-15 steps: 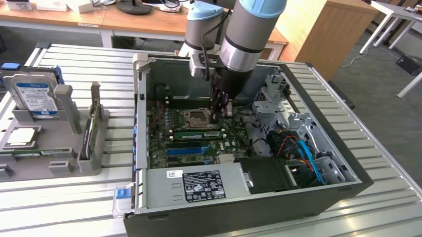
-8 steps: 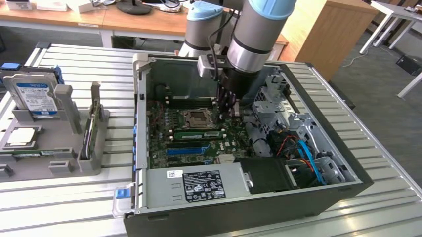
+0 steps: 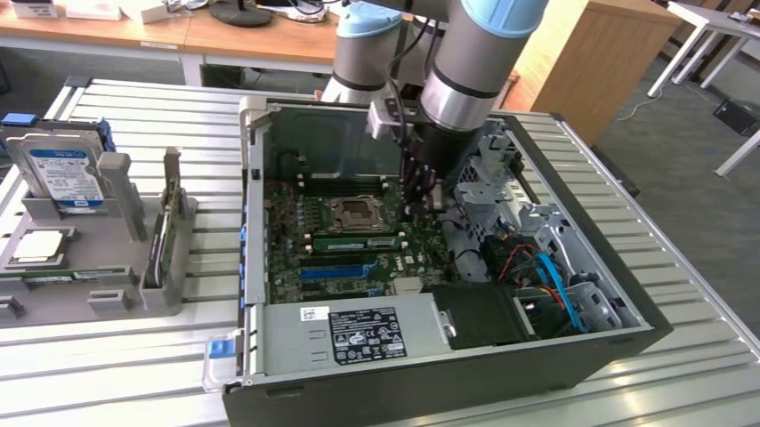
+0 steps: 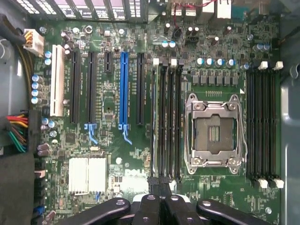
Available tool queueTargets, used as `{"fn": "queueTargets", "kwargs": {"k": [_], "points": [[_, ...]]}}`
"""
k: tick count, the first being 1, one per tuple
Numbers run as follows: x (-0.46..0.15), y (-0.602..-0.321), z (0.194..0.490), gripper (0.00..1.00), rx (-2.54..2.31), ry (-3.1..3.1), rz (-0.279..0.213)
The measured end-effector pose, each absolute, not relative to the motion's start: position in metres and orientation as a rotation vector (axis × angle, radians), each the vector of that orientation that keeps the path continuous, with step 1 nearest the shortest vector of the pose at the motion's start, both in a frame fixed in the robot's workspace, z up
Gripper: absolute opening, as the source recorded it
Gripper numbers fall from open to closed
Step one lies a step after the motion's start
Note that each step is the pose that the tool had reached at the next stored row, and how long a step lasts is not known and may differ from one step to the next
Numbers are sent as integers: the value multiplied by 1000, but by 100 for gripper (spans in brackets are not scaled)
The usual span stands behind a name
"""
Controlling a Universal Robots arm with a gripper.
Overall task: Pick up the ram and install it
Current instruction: 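Press down the ram until it locks into place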
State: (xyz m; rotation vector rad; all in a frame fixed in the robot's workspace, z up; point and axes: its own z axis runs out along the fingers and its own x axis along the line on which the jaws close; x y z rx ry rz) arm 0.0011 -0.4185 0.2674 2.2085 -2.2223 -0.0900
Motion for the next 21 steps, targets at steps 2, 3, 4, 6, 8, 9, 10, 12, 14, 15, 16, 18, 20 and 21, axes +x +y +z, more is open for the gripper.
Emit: {"fn": "queueTargets", "kwargs": {"k": [2, 3, 4, 6, 8, 9, 10, 12, 14, 15, 16, 18, 20, 21], "points": [[3, -418, 267, 11, 2209, -2222, -90], [3, -418, 267, 11, 2209, -2222, -90], [3, -418, 267, 11, 2208, -2222, -90], [3, -418, 267, 11, 2209, -2223, -90], [3, -419, 267, 11, 2209, -2222, -90], [3, -419, 266, 11, 2209, -2222, -90], [3, -418, 265, 11, 2209, -2222, -90], [3, -418, 263, 11, 2209, -2222, -90], [3, -419, 261, 11, 2209, -2222, -90], [3, -419, 260, 11, 2209, -2222, -90], [3, -418, 259, 11, 2209, -2222, -90], [3, -419, 257, 11, 2209, -2223, -90], [3, -419, 255, 11, 2209, -2223, -91], [3, -419, 254, 11, 2209, -2223, -91]]}}
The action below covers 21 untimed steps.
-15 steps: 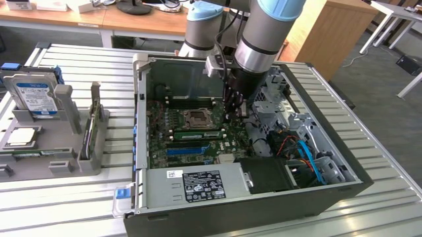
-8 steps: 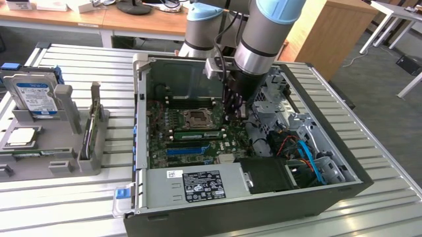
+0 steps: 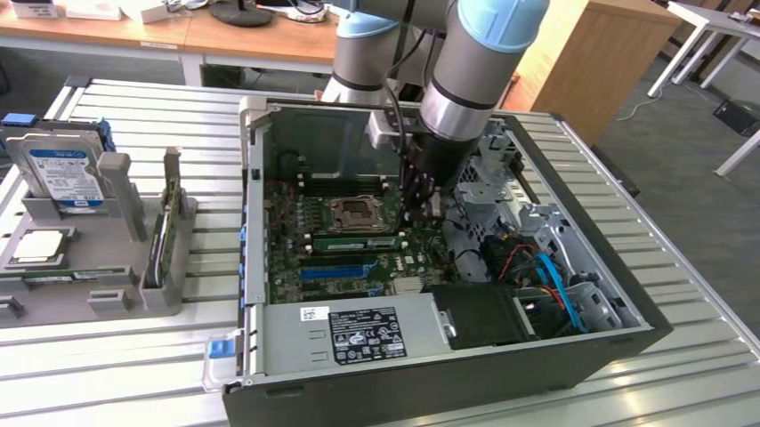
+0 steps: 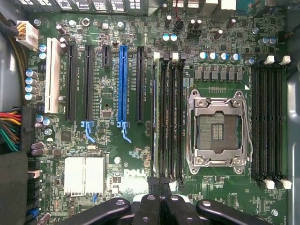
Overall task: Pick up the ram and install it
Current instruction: 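Press down the ram until it locks into place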
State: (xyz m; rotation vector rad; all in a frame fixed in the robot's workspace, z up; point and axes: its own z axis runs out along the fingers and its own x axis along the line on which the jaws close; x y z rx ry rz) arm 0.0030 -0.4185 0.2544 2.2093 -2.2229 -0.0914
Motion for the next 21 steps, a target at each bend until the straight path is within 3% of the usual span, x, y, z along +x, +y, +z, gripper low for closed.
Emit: {"fn": "queueTargets", "kwargs": {"k": [21], "points": [[3, -418, 243, 11, 2211, -2224, -95]]}}
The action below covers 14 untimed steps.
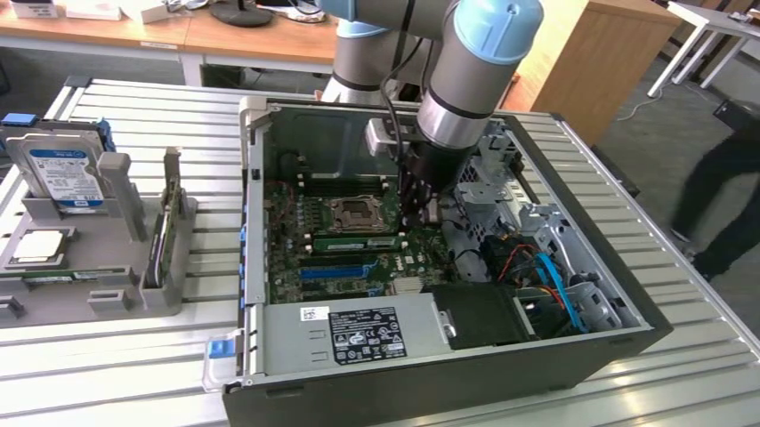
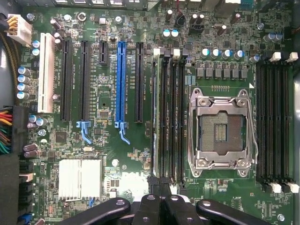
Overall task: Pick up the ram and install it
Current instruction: 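Press down the ram until it locks into place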
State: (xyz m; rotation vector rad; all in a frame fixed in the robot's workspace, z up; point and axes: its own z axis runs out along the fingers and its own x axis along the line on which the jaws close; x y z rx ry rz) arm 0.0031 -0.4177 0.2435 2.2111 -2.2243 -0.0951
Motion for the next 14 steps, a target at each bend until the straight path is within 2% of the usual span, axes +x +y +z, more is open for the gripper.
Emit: {"fn": "queueTargets", "kwargs": {"k": [14], "points": [[3, -416, 242, 11, 2211, -2224, -95]]}}
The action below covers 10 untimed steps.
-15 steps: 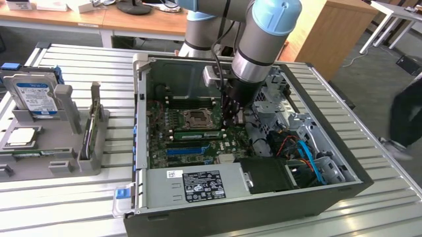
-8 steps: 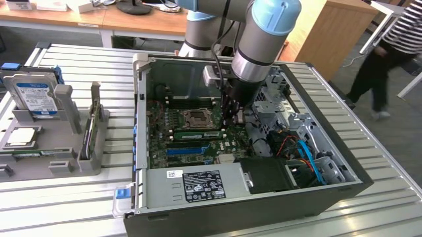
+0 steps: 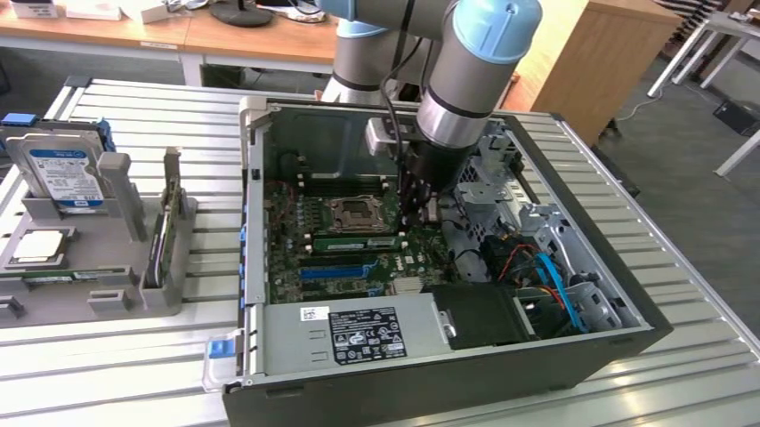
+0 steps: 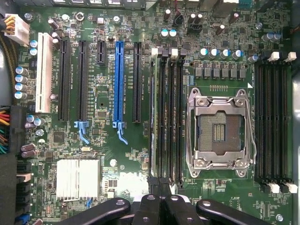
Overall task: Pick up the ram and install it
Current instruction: 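Press down the ram until it locks into place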
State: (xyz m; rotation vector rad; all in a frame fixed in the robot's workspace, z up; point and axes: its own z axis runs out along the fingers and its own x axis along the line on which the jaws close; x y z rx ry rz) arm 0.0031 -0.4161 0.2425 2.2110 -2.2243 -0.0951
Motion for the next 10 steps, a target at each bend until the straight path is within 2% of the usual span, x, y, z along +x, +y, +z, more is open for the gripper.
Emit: {"fn": "queueTargets", "kwargs": {"k": [10], "points": [[3, -416, 233, 11, 2211, -2224, -95]]}}
